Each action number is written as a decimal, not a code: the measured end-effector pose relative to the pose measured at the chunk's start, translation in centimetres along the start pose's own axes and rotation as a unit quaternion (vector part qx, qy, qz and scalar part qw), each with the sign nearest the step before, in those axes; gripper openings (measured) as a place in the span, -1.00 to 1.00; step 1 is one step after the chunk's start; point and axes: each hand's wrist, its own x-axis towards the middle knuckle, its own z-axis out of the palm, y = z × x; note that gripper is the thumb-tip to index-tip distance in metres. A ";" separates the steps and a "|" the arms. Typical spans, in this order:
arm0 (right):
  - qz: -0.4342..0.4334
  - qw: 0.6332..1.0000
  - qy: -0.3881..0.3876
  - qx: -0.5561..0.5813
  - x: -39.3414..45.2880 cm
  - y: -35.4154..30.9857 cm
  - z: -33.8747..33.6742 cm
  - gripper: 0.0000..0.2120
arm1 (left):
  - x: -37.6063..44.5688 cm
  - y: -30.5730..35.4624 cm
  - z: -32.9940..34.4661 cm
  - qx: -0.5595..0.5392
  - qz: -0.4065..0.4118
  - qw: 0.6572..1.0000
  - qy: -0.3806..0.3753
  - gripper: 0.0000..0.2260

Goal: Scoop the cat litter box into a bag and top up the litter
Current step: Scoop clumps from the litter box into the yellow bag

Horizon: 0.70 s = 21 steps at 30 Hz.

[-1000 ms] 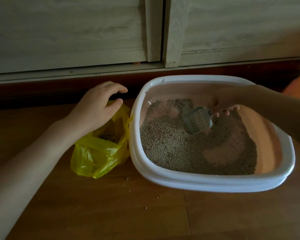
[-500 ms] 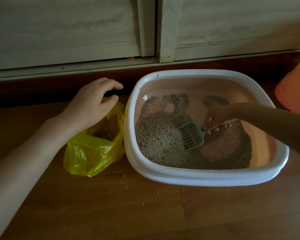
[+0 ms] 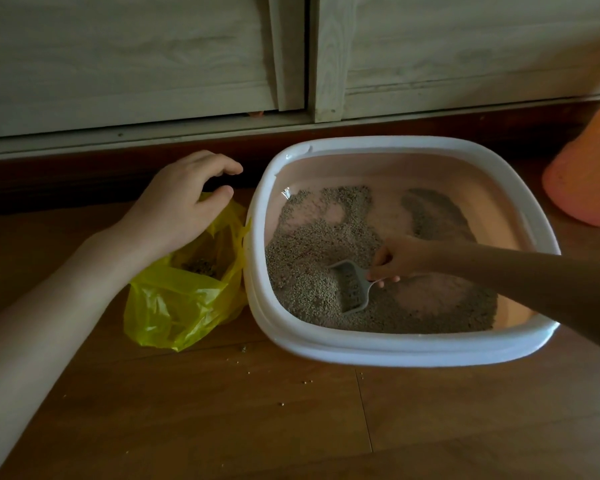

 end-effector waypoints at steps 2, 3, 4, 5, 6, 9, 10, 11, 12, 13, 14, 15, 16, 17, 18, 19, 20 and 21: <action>-0.007 1.000 0.011 0.005 0.2 -0.7 1.0 -0.72 | -0.1 -0.1 0.0 -0.001 -0.002 1.000 0.000 -0.73; -0.008 1.000 0.017 0.010 0.3 -1.1 1.6 -0.72 | -0.1 -0.1 0.0 -0.002 -0.003 1.000 0.000 -0.73; -0.008 0.999 0.021 0.023 0.5 -1.4 2.2 -0.72 | -0.1 -0.1 0.0 -0.002 -0.005 1.000 0.000 -0.73; -0.006 0.998 0.026 0.049 0.6 -1.7 2.9 -0.72 | -0.2 -0.2 0.0 -0.002 -0.006 1.000 -0.001 -0.73; -0.002 0.996 0.034 0.080 0.8 -2.1 3.6 -0.73 | -0.3 -0.2 0.0 -0.003 -0.007 1.000 -0.002 -0.73; 0.033 0.985 0.071 0.151 1.1 -2.7 5.3 -0.73 | -0.4 -0.3 -0.2 -0.006 -0.012 1.000 -0.002 -0.73; 0.041 0.983 0.079 0.159 1.1 -2.9 5.6 -0.72 | -0.4 -0.3 -0.3 -0.008 -0.013 1.000 -0.001 -0.73; 0.044 0.985 0.080 0.146 1.0 -3.0 5.7 -0.71 | -0.4 -0.3 -0.3 -0.010 -0.013 1.000 -0.001 -0.73; 0.044 0.991 0.078 0.099 1.0 -3.2 5.6 -0.69 | -0.5 -0.3 -0.4 -0.011 -0.014 1.000 -0.001 -0.73; 0.041 0.996 0.073 0.015 0.9 -3.6 5.5 -0.67 | -0.5 -0.4 -0.4 -0.011 -0.014 1.000 -0.002 -0.73; 0.039 0.995 0.068 -0.063 0.9 -4.0 5.5 -0.65 | -0.5 -0.4 -0.5 -0.010 -0.015 1.000 -0.003 -0.72; 0.035 0.991 0.065 -0.110 1.0 -4.5 5.5 -0.65 | -0.5 -0.4 -0.5 -0.008 -0.016 1.000 -0.003 -0.72; 0.035 0.991 0.055 -0.121 1.2 -4.8 5.6 -0.64 | -0.5 -0.4 -0.5 -0.006 -0.016 1.000 -0.002 -0.72; 0.038 0.992 0.040 -0.110 1.3 -4.9 5.6 -0.65 | -0.6 -0.4 -0.6 -0.006 -0.016 1.000 -0.001 -0.72; 0.044 0.994 0.030 -0.096 1.4 -4.9 5.6 -0.65 | -0.6 -0.4 -0.6 -0.007 -0.016 1.000 0.000 -0.72; 0.049 0.995 0.028 -0.082 1.4 -4.8 5.7 -0.66 | -0.6 -0.4 -0.6 -0.008 -0.015 1.000 0.000 -0.72; 0.050 0.996 0.033 -0.070 1.4 -4.6 5.8 -0.66 | -0.6 -0.3 -0.6 -0.008 -0.014 1.000 0.000 -0.72; 0.050 0.996 0.041 -0.061 1.2 -4.3 5.9 -0.66 | -0.6 -0.3 -0.6 -0.008 -0.012 1.000 -0.001 -0.72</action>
